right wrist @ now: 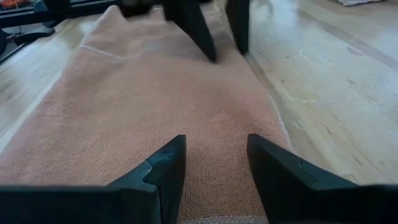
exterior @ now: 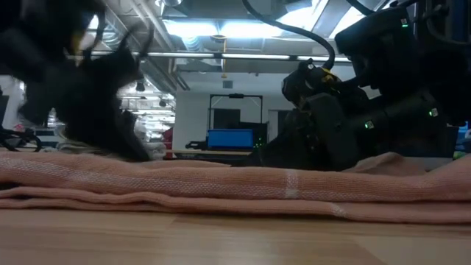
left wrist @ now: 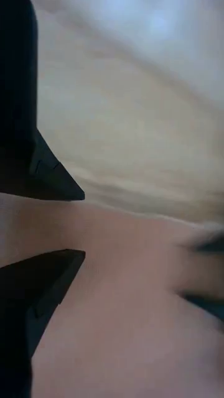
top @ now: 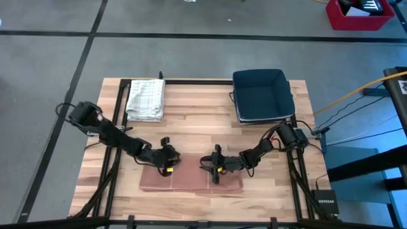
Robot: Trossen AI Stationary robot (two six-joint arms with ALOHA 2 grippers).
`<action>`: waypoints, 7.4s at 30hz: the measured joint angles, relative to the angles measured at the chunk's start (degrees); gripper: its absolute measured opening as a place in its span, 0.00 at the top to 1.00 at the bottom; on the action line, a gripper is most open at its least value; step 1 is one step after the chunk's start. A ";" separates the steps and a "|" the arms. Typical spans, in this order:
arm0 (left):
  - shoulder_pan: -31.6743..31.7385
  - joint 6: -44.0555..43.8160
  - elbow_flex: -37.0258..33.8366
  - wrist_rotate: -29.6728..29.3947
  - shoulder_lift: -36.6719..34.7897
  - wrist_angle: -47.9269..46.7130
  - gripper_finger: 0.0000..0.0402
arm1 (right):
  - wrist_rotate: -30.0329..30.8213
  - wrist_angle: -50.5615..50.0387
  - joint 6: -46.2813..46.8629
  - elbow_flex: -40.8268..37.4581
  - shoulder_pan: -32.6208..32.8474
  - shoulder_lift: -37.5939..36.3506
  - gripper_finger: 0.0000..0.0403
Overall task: Fold towel
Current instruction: Fold the brown towel on the table
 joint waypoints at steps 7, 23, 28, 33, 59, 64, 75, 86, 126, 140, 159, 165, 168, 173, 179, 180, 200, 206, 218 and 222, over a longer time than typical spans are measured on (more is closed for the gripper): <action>1.23 -8.65 0.50 -11.48 8.05 -7.45 0.68 | -0.48 -0.31 -0.28 0.15 0.07 0.01 0.57; 0.63 -4.80 0.22 -9.54 2.10 -7.86 0.68 | -0.79 -4.15 0.06 -0.18 0.00 -7.46 0.57; 0.40 -3.45 0.16 -9.67 -4.80 -8.51 0.68 | -3.97 -12.16 -0.26 0.00 0.03 -17.12 0.57; -0.48 -3.35 -0.03 -10.35 -7.69 -11.01 0.68 | -3.61 -30.35 4.09 0.10 0.55 -23.15 0.57; -0.94 -3.94 3.67 -11.90 -4.58 -19.00 0.68 | 0.50 -27.49 18.53 -6.95 5.66 -21.89 0.57; -0.99 -0.19 5.71 -12.38 -8.59 -18.61 0.68 | -8.82 -38.76 28.38 -6.62 5.66 -34.03 0.52; -0.99 -2.03 5.60 -7.58 -7.46 -18.64 0.68 | -20.08 -54.97 66.18 -6.61 15.27 -46.89 0.28; -1.03 -1.82 5.60 -7.61 -7.12 -17.91 0.68 | 2.17 -56.43 91.03 -10.94 25.92 -40.85 0.32; -0.89 -1.94 5.64 -7.77 -7.17 -16.13 0.68 | 8.30 -41.42 92.09 -8.86 18.83 -25.51 0.42; -0.88 -1.67 5.67 -7.90 -6.20 -13.19 0.68 | 13.63 -41.01 88.73 -8.85 18.52 -25.17 0.66; 1.46 8.77 6.09 3.41 -0.87 2.59 0.68 | 7.30 -70.44 78.76 -9.49 17.77 -41.56 0.96; 4.85 12.28 14.11 9.15 11.20 5.77 0.68 | 6.76 -69.95 77.49 -9.40 17.53 -42.74 0.97; 5.96 13.93 18.14 11.97 16.62 3.40 0.68 | 6.28 -69.43 77.47 -9.38 17.55 -42.80 0.97; 7.30 14.34 21.49 11.87 21.68 -0.04 0.68 | 4.32 -68.57 77.45 -9.09 17.55 -44.58 0.96; 7.69 14.68 21.68 11.75 23.52 2.62 0.68 | 6.63 -68.29 72.66 -3.08 15.17 -45.81 0.97; 7.69 14.76 21.61 11.77 23.54 3.10 0.68 | 7.02 -68.20 71.25 -1.77 14.37 -45.62 0.97; 6.11 17.62 23.14 11.77 5.42 -25.39 0.68 | 4.55 -58.43 50.42 7.43 0.74 -37.93 0.97; 5.33 11.84 15.12 11.78 4.76 -19.50 0.68 | 4.58 -58.78 48.91 7.43 0.72 -37.93 0.95; 6.48 11.37 17.72 11.57 18.40 -2.45 0.68 | 2.64 -49.02 48.35 7.49 0.23 -35.99 0.96; 7.81 10.38 19.49 11.84 19.37 -2.71 0.68 | -0.24 -41.31 47.63 7.78 -0.13 -32.93 0.97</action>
